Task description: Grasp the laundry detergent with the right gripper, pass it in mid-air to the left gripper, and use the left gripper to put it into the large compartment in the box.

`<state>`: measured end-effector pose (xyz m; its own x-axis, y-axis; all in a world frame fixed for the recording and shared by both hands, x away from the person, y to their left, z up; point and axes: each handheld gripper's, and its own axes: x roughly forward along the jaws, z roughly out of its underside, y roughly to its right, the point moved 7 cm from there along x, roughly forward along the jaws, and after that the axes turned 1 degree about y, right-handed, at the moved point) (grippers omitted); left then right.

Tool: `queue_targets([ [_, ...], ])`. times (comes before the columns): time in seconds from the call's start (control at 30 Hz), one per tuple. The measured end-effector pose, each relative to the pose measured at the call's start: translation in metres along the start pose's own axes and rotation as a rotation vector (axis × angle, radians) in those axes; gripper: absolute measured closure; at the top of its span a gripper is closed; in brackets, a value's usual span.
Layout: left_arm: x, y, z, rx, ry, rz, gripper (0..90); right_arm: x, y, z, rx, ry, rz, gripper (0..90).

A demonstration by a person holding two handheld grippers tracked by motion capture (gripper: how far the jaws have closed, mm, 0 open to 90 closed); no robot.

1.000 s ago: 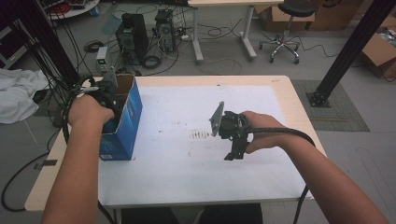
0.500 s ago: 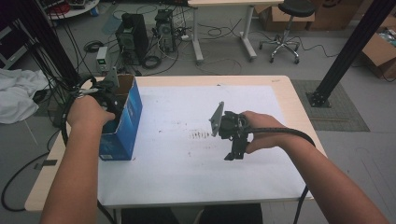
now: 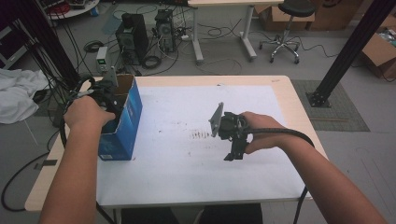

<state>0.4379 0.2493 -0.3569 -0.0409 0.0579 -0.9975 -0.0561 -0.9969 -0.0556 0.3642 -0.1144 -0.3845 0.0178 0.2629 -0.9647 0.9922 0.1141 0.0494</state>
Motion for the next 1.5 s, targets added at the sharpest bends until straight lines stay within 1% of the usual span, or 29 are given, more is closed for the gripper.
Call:
queue_targets([
  [0.37,-0.009,0.002,0.003,0.006,-0.002,-0.01,29.9,-0.002,0.0,-0.001,-0.005,0.006,0.005,0.2],
  [0.43,-0.012,0.003,0.003,0.013,0.002,-0.015,29.1,-0.001,0.0,-0.001,-0.005,0.007,0.004,0.3],
  [0.57,-0.018,0.002,0.006,0.012,0.005,-0.034,25.7,0.0,0.0,-0.002,-0.009,0.004,0.003,0.3],
  [0.6,-0.019,0.002,0.006,0.014,0.006,-0.03,25.2,0.001,0.0,-0.002,-0.012,0.004,0.003,0.3],
  [0.7,-0.024,0.001,0.008,0.014,0.021,-0.037,24.1,0.0,0.0,-0.004,-0.016,0.005,0.003,0.3],
  [0.8,-0.027,0.0,0.01,0.006,0.023,-0.039,21.8,0.0,0.0,-0.006,-0.02,0.006,0.002,0.3],
  [0.83,-0.028,-0.001,0.011,0.012,0.025,-0.044,21.7,0.0,0.001,-0.006,-0.02,0.007,0.002,0.3],
  [0.97,-0.034,0.0,0.013,0.009,0.039,-0.047,21.6,0.001,0.0,-0.008,-0.026,0.007,0.003,0.4],
  [1.07,-0.039,0.002,0.014,0.022,0.05,-0.04,20.7,0.001,0.0,-0.009,-0.026,0.007,0.003,0.4],
  [1.23,-0.048,0.007,0.016,0.047,0.061,-0.042,17.6,0.0,0.0,-0.009,-0.025,0.009,0.007,0.4],
  [1.27,-0.05,0.009,0.016,0.045,0.066,-0.039,17.5,0.0,0.0,-0.009,-0.024,0.009,0.007,0.4],
  [1.33,-0.054,0.009,0.018,0.052,0.067,-0.045,17.4,0.0,0.0,-0.009,-0.025,0.008,0.008,0.4],
  [1.5,-0.067,0.016,0.021,0.07,0.089,-0.052,16.3,-0.001,0.0,-0.008,-0.023,0.008,0.01,0.4],
])
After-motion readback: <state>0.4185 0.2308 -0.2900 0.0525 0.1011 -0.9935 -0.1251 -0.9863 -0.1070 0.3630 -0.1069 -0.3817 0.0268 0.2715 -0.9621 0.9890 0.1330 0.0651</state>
